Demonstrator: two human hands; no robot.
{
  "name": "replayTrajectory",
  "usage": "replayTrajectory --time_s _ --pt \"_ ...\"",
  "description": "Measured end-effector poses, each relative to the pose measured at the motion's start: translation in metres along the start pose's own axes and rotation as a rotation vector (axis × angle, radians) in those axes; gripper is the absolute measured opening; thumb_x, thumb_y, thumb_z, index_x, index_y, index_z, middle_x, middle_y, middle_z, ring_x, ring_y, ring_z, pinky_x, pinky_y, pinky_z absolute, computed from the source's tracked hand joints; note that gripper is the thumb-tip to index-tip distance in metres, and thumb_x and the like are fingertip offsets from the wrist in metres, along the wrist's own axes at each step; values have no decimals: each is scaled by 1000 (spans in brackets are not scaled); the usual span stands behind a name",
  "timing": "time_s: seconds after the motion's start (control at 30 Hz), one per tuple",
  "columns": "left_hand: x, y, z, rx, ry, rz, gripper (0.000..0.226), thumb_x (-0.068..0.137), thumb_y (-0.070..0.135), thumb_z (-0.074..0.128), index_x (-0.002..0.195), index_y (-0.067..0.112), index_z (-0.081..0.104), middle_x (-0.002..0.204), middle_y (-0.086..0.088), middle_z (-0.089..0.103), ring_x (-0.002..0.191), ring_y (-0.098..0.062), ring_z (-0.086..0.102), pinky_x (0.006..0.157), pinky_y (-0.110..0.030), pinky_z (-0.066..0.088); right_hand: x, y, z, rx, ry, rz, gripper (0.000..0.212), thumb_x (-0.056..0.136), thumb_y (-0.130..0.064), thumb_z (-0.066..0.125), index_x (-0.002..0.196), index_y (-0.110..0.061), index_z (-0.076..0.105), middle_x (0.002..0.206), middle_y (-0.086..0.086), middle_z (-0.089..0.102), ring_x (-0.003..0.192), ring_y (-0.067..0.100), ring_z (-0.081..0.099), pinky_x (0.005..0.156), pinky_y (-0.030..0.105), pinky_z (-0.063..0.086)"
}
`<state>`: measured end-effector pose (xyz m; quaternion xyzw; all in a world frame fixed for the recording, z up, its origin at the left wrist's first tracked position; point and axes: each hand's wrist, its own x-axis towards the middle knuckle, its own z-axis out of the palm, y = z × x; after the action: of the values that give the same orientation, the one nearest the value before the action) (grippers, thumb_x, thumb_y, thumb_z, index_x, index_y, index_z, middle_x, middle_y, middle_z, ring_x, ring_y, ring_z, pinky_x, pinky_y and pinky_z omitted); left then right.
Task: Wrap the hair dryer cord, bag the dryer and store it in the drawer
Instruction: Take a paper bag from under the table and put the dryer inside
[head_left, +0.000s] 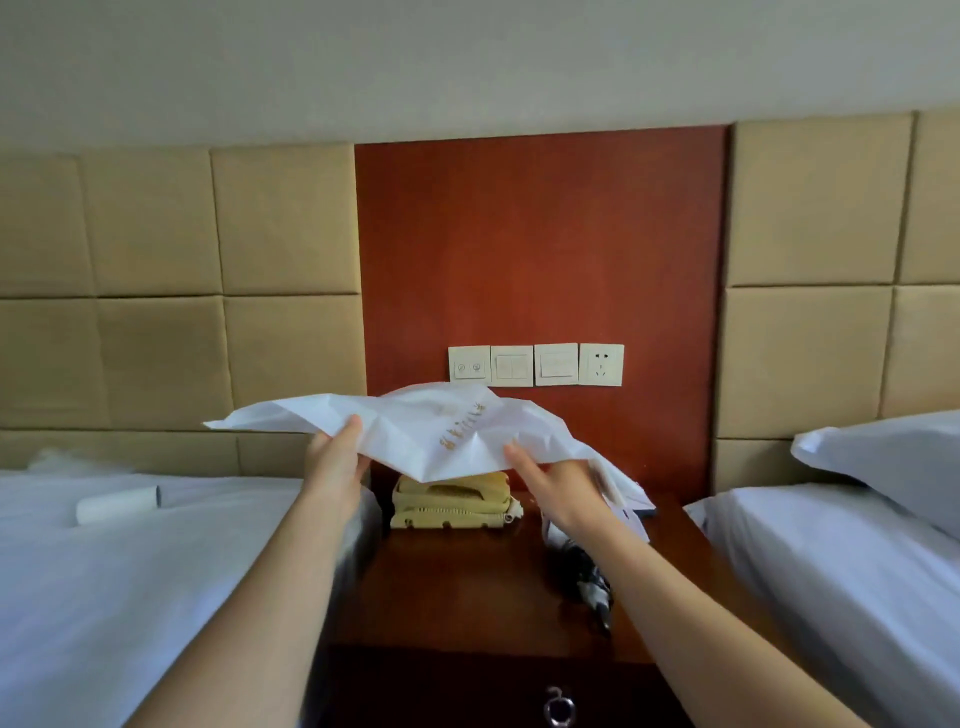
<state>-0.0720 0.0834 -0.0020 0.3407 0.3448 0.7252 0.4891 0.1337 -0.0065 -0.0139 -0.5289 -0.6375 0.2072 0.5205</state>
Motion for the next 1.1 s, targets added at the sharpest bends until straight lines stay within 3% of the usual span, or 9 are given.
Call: replayTrajectory --time_s 0.1,0.23,0.4,0.5,0.7,0.83,0.97,1.03,1.1 --pt "21 -37 -22 14 104 -86 37 96 11 49 132 2 49 129 -16 58 111 -30 58 91 -38 47 9 37 31 7 -90 24 42 95 -32 48 132 -13 48 125 -6 55 125 13 45 103 18 31" --pt "27 -88 -47 59 216 -196 41 95 9 49 136 5 45 131 -13 56 115 -30 57 92 -40 48 9 80 69 -75 -156 182 52 93 -44 47 139 -21 40 143 -5 43 137 16 33 113 24 20" --pt "24 -122 -67 166 167 -305 40 95 2 43 135 7 45 128 -13 57 103 -27 56 86 -40 46 -5 96 96 362 -118 508 52 91 -38 54 139 -21 39 145 0 43 137 20 34 112 25 20" --pt "16 -130 -75 217 83 -387 38 97 10 45 136 11 45 130 -10 56 115 -29 55 88 -41 44 -11 98 103 613 -71 621 47 92 -34 54 136 -21 43 134 -1 50 133 22 39 109 26 27" --pt "11 -138 -85 369 145 -402 35 93 9 54 127 3 50 126 -17 59 114 -35 58 79 -39 49 -41 101 86 229 -231 528 53 85 -41 62 128 -11 54 120 -6 57 113 11 51 98 21 35" --pt "3 -133 -98 457 220 -342 33 91 -1 51 124 -7 47 121 -23 56 105 -38 59 67 -34 53 -63 108 67 545 -39 495 47 87 -27 62 129 -13 50 118 -4 63 108 11 56 103 30 38" --pt "-3 -131 -119 667 181 -318 31 91 5 49 116 -12 49 96 -20 63 65 -24 69 49 -26 55 -69 106 39 758 241 486 33 93 -22 53 126 -17 51 119 4 64 110 22 60 98 37 46" --pt "3 -136 -133 851 184 -229 42 80 26 58 102 -9 57 92 -20 69 57 -24 68 58 -37 60 -68 103 29 755 322 486 29 96 -22 47 121 -9 56 116 9 65 109 23 61 87 33 50" --pt "-3 -129 -132 1079 132 -144 48 71 39 59 89 -6 60 85 -18 69 67 -30 67 65 -39 57 -68 99 24 678 322 475 26 98 -16 43 115 -6 61 111 10 66 107 23 61 79 28 51"
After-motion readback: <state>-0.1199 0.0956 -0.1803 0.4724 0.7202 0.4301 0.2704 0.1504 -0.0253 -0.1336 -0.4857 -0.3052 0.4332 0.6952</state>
